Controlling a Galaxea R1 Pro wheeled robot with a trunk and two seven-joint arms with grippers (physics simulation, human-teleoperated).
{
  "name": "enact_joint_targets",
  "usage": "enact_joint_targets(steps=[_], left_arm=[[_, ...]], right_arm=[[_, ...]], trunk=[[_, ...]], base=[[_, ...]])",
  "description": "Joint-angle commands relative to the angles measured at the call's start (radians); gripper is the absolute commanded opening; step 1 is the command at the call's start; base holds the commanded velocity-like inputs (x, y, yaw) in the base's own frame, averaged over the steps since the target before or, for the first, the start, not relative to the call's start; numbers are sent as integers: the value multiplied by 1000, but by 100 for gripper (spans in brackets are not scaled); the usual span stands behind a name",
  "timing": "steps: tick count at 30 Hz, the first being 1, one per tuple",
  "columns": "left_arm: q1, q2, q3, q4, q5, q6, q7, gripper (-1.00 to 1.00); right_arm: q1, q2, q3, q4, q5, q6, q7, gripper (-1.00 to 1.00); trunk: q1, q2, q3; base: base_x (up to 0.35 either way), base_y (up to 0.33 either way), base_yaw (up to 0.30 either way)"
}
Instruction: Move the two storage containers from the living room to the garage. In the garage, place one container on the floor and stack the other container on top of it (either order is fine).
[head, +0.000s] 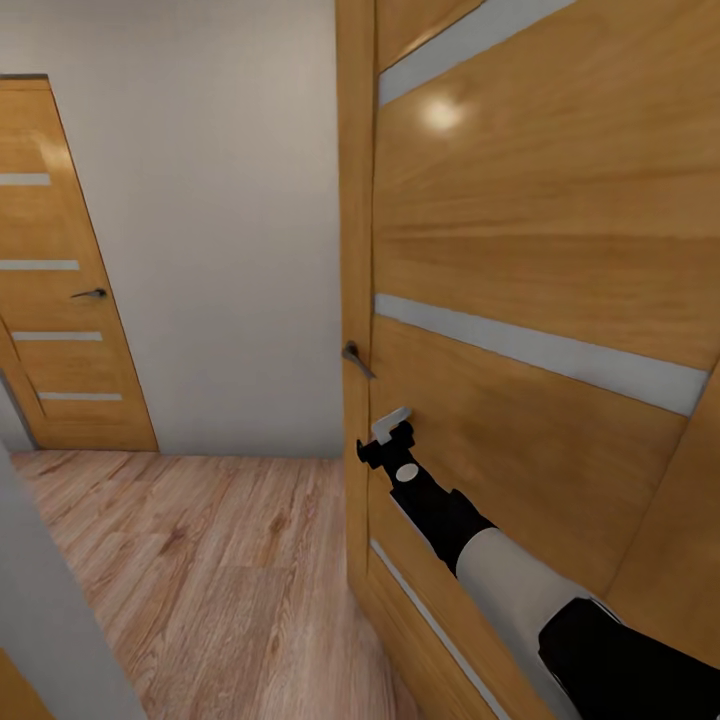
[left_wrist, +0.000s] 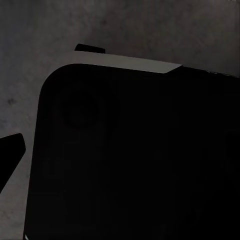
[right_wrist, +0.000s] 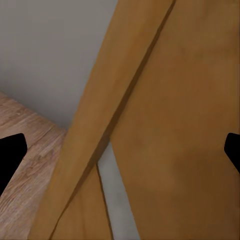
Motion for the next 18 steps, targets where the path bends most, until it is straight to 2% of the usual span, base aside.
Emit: enact_joint_targets(steps=[1, 4, 7, 10, 11, 13, 18], left_arm=[[0, 0, 2, 0, 5, -3, 1, 100], [0, -1, 2, 0, 4, -3, 1, 100], [0, -1, 2, 0, 4, -3, 1, 100], [0, -1, 2, 0, 3, -3, 1, 100], [0, -1, 2, 0, 3, -3, 1, 100], [0, -1, 2, 0, 3, -3, 1, 100], [0, -1, 2, 0, 3, -2, 1, 100]], right_arm=[[-1, 0, 0, 1, 14, 10, -14, 100], [-2, 0, 0, 5, 13, 14, -34, 100], [-2, 0, 0, 9, 13, 27, -84, 100], [-11, 0, 2, 53, 13, 58, -127, 100], [-24, 0, 2, 70, 13, 61, -131, 100], [-92, 0, 1, 150, 11, 57, -138, 100], [-101, 0, 1, 161, 10, 56, -138, 100]], trunk=[[0, -1, -1], [0, -1, -1], [0, -1, -1], [0, -1, -1], [0, -1, -1], [0, -1, -1], [0, -1, -1]], base=[[19, -5, 0], [8, -2, 0], [1, 0, 0], [0, 0, 0], [0, 0, 0], [35, 0, 0], [166, 0, 0]])
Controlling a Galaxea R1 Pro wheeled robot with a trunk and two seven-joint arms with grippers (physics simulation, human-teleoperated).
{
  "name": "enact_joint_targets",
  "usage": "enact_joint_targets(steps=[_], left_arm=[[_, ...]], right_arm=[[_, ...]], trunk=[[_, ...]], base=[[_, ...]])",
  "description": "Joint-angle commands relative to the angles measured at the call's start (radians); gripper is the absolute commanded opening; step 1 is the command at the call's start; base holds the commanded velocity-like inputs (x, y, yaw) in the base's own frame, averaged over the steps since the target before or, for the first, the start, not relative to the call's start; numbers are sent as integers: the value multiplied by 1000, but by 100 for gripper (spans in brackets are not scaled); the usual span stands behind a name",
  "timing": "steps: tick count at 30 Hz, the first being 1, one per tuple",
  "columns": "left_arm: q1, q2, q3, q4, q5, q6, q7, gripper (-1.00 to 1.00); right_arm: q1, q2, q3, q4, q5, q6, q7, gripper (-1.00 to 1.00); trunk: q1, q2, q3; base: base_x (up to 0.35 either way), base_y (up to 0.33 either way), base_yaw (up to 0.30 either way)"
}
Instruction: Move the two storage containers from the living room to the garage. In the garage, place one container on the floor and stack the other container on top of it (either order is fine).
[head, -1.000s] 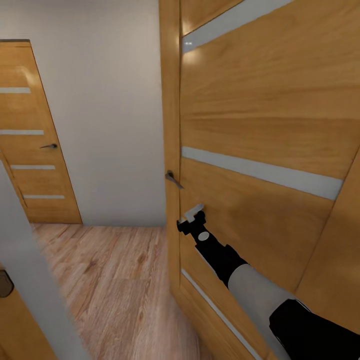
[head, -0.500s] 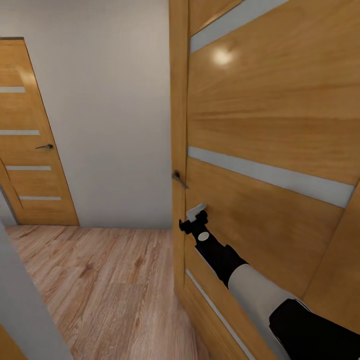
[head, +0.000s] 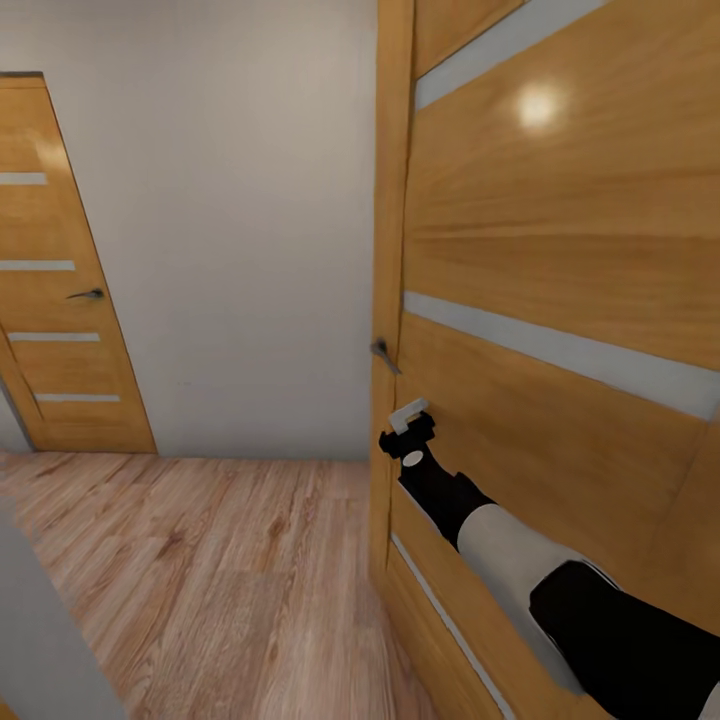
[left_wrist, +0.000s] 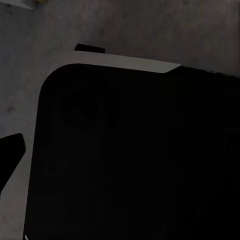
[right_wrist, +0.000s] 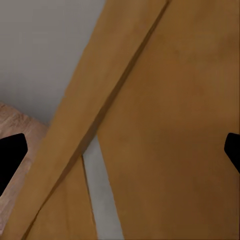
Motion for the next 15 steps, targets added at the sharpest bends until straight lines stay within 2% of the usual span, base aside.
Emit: enact_joint_targets(steps=[1, 15], left_arm=[[0, 0, 2, 0, 5, -2, 1, 100], [0, 0, 2, 0, 5, -3, 1, 100]], right_arm=[[-2, 0, 1, 1, 15, 11, -11, 100], [-4, 0, 0, 4, 15, 9, -11, 100]], trunk=[[0, 0, -1], [0, 0, -1]], base=[[223, 0, 0], [203, 0, 0]])
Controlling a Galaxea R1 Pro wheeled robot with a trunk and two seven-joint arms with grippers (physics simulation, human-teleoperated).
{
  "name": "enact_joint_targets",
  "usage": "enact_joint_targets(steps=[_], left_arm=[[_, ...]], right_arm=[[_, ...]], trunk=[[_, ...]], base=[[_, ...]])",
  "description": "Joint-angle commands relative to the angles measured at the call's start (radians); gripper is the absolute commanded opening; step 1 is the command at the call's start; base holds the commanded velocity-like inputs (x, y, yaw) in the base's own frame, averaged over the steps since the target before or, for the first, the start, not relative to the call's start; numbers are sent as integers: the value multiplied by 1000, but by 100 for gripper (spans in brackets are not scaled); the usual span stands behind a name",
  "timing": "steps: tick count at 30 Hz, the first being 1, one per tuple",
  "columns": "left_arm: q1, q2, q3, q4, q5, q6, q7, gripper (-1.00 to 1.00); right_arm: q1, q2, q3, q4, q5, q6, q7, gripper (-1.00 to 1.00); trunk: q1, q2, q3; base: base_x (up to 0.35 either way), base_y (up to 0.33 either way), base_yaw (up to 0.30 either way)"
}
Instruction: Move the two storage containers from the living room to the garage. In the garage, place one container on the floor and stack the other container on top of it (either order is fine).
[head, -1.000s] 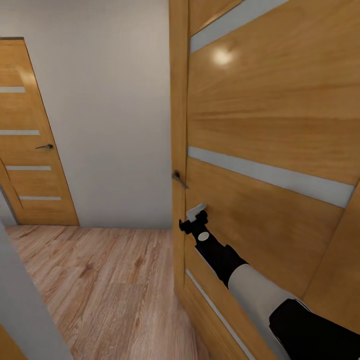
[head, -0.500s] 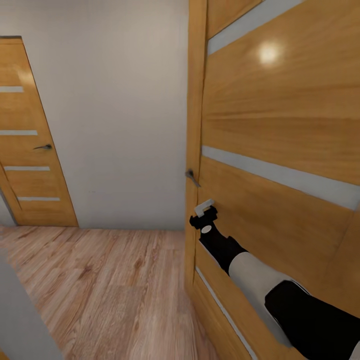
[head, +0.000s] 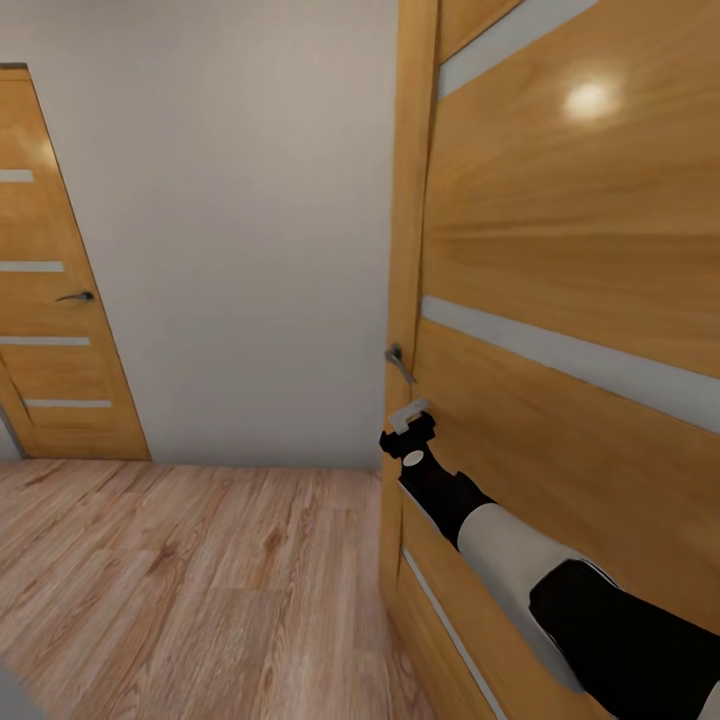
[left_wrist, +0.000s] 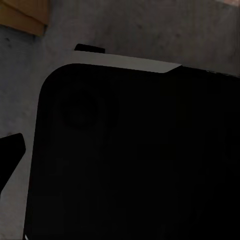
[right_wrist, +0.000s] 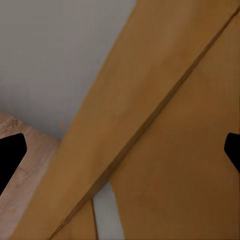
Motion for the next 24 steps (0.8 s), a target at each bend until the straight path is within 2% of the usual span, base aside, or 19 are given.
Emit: enact_joint_targets(steps=[1, 9, 16, 17, 18, 24], left_arm=[[0, 0, 2, 0, 5, -2, 1, 100], [0, 0, 2, 0, 4, -2, 1, 100], [0, 0, 3, 0, 5, -3, 1, 100], [0, 0, 3, 0, 5, -2, 1, 100], [0, 0, 3, 0, 4, -3, 1, 100], [0, 0, 4, 0, 4, -3, 1, 100]], right_arm=[[-1, 0, 1, 2, 13, 10, -9, 100], [-1, 0, -3, 69, 16, -22, -10, 100], [-1, 0, -38, 78, 16, -32, -13, 100], [-1, -4, -41, 78, 16, -32, -13, 100], [-1, -23, -44, 77, 16, -32, -15, 100], [-1, -58, -48, 76, 16, -41, -19, 100]], trunk=[[0, 0, -1], [0, 0, -1], [0, 0, -1], [0, 0, -1], [0, 0, -1], [0, 0, -1]], base=[[152, 0, 0], [123, 0, 0], [16, 0, 0], [2, 0, 0], [0, 0, 0], [0, 0, 0]])
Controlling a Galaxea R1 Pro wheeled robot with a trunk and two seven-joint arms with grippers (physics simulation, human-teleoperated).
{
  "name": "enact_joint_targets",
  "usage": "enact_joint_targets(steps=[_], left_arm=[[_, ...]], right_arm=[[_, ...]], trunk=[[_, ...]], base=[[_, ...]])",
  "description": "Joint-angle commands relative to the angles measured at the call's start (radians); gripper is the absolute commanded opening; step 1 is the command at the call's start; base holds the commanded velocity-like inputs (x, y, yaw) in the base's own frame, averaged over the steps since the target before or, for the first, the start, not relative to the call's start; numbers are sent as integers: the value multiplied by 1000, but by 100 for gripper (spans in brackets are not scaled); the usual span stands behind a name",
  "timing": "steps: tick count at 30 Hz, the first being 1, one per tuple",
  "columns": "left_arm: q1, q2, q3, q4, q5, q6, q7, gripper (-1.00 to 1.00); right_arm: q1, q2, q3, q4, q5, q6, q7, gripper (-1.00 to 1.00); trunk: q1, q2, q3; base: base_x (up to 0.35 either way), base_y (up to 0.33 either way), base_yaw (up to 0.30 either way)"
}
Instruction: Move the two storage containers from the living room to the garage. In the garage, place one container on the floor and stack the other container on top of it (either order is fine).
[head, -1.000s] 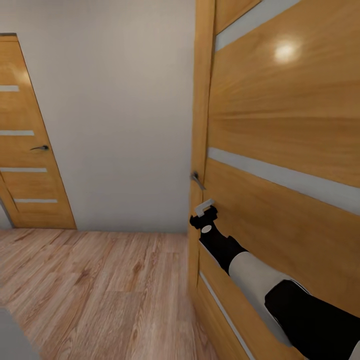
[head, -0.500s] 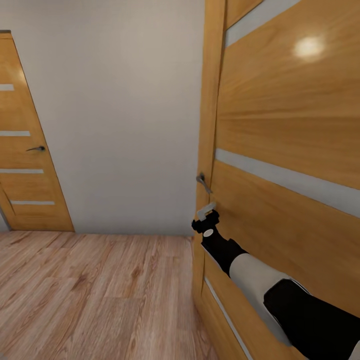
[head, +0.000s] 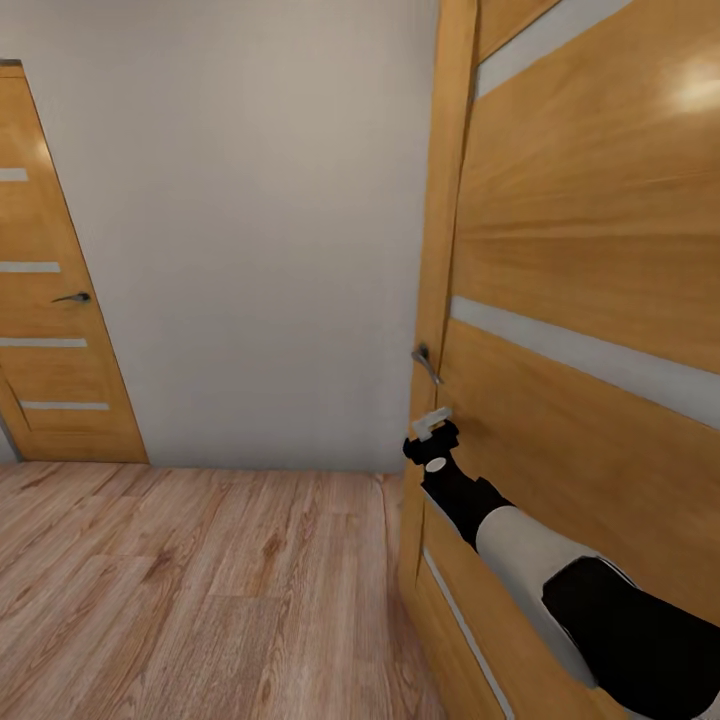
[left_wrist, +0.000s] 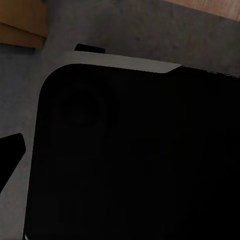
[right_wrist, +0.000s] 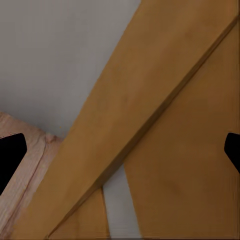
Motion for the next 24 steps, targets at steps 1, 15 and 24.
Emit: enact_joint_targets(steps=[1, 15, 24], left_arm=[[0, 0, 2, 0, 5, -3, 1, 100], [0, 0, 2, 0, 5, -2, 1, 100], [0, 0, 2, 0, 5, -2, 1, 100]], right_arm=[[-1, -9, -5, 0, 12, 9, -11, 100], [-1, -145, -83, -8, 12, 4, -62, 100], [-1, -176, -121, -8, 12, 5, -90, 100]], trunk=[[0, -1, -1], [0, -1, -1], [0, -1, -1]], base=[[0, 0, 0], [0, 0, 0], [0, 0, 0]])
